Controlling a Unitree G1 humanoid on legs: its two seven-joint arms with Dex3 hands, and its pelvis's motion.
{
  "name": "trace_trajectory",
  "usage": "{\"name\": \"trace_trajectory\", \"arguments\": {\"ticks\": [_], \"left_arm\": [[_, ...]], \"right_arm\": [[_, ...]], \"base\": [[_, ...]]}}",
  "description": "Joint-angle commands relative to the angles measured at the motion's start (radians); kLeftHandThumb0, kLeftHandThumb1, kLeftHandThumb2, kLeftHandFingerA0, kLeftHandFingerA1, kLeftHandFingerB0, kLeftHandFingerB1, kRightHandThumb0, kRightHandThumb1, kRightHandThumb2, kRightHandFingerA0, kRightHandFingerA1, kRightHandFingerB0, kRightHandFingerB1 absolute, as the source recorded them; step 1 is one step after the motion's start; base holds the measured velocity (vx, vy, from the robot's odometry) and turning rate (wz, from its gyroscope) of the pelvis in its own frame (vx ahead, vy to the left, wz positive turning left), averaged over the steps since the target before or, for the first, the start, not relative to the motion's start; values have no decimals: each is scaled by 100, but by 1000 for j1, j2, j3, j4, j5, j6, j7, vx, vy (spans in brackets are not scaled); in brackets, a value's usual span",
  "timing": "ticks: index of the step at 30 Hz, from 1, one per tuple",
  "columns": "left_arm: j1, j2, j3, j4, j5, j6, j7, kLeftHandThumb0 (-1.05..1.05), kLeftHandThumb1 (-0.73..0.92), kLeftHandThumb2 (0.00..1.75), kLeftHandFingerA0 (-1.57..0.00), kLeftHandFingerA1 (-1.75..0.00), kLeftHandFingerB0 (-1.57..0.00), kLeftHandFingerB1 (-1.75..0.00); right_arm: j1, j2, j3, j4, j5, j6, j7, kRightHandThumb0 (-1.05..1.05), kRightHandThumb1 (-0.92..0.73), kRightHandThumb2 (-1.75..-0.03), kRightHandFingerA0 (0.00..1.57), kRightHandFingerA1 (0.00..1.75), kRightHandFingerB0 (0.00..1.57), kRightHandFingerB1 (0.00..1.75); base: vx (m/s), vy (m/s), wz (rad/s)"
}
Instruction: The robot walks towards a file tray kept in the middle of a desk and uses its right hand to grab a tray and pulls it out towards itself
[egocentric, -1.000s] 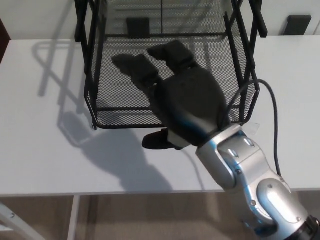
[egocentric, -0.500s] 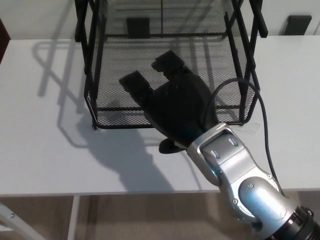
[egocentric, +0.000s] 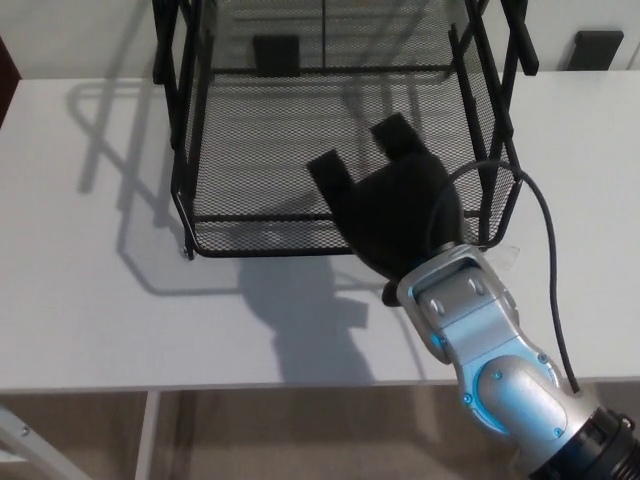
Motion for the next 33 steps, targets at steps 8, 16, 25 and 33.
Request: {"name": "trace_trajectory", "arguments": {"ticks": [8, 16, 25, 33], "left_arm": [[6, 21, -20, -9, 32, 15, -9, -32, 51, 62, -38, -52, -13, -36], [13, 20, -24, -24, 39, 23, -3, -31, 51, 62, -39, -51, -14, -36], [22, 18, -22, -25, 38, 14, -1, -31, 52, 61, -38, -51, -15, -36], [29, 24, -24, -45, 42, 21, -14, -31, 52, 62, -38, -51, -14, -36]], "right_arm": [[19, 58, -21, 69, -16, 126, 81, -100, -29, -75, 0, 87, 7, 82], [46, 81, -28, 89, 38, 120, 80, -100, -43, -51, 0, 101, 0, 95], [103, 91, -37, 84, 120, 115, 52, -98, -26, -67, 0, 96, 3, 93], [216, 81, -19, -26, 140, 110, 17, -60, -13, -77, 5, 80, 0, 77]], "base": [[0, 0, 0], [0, 0, 0], [0, 0, 0], [0, 0, 0]]}}
